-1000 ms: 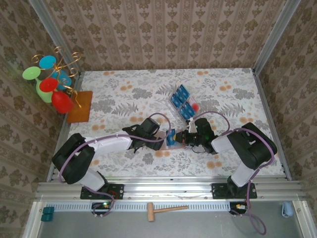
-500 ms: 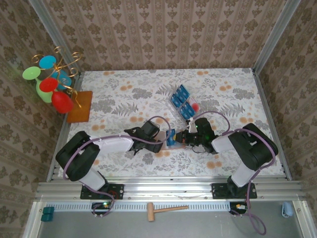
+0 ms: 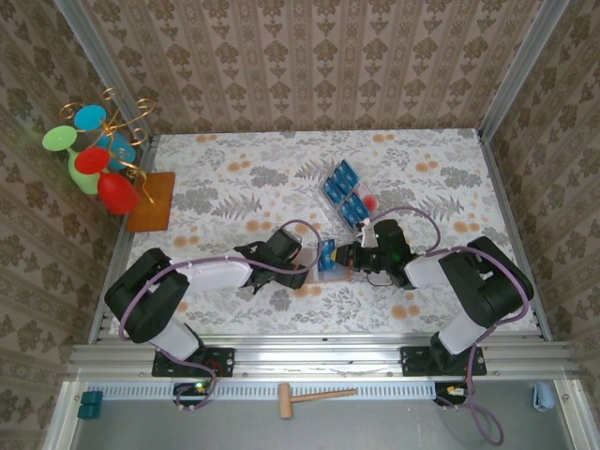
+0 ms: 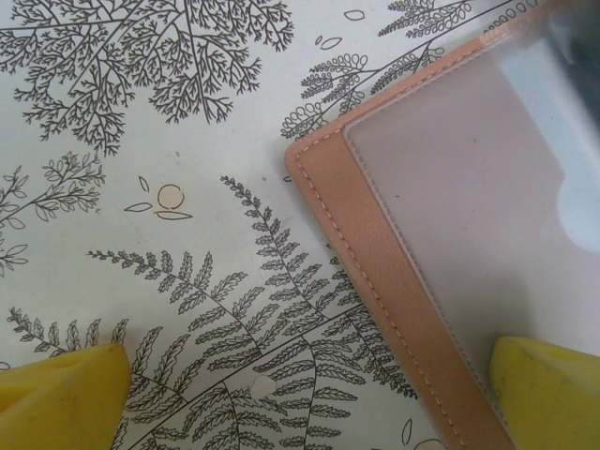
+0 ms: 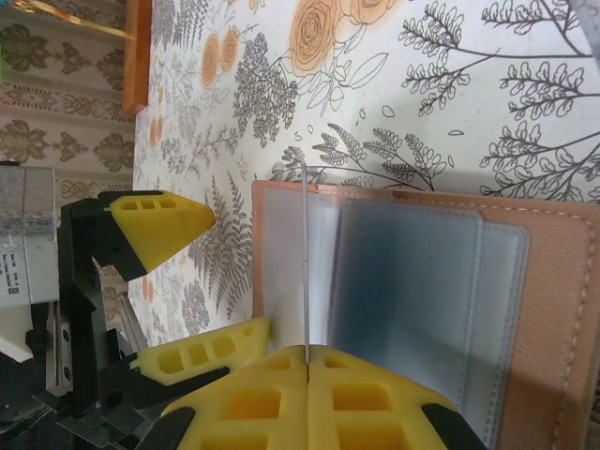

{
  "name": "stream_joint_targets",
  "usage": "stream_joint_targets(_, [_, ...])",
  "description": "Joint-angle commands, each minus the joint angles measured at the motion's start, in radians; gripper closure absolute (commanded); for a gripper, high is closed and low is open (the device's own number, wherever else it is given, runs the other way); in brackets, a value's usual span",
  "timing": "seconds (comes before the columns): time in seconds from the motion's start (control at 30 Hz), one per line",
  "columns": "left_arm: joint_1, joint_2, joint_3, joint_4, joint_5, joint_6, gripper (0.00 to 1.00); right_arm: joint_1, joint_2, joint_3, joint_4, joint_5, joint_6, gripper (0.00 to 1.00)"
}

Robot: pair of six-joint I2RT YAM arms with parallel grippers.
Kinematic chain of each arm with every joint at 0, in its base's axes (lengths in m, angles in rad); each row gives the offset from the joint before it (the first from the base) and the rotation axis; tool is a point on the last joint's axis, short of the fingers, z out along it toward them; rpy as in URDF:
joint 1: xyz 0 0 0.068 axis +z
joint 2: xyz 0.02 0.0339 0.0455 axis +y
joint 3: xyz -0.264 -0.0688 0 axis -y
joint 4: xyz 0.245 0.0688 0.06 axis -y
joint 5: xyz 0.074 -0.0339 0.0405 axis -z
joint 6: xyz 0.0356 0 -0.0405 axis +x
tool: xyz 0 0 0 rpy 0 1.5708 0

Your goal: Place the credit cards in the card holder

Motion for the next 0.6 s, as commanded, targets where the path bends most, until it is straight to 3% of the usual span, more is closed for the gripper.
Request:
stream_joint_targets(0.0, [-0.008, 0.006, -0.028, -0.027, -0.018, -0.012, 0.00, -0.002, 0.028, -0.005, 0.025, -0.029, 0.000, 1.00])
stream_joint_targets(0.57, [-0.008, 0.004, -0.023, -0.031, -0.021, -0.007, 0.00, 0.014, 0.081, -0.017, 0.091, -0.035, 0.019, 1.00])
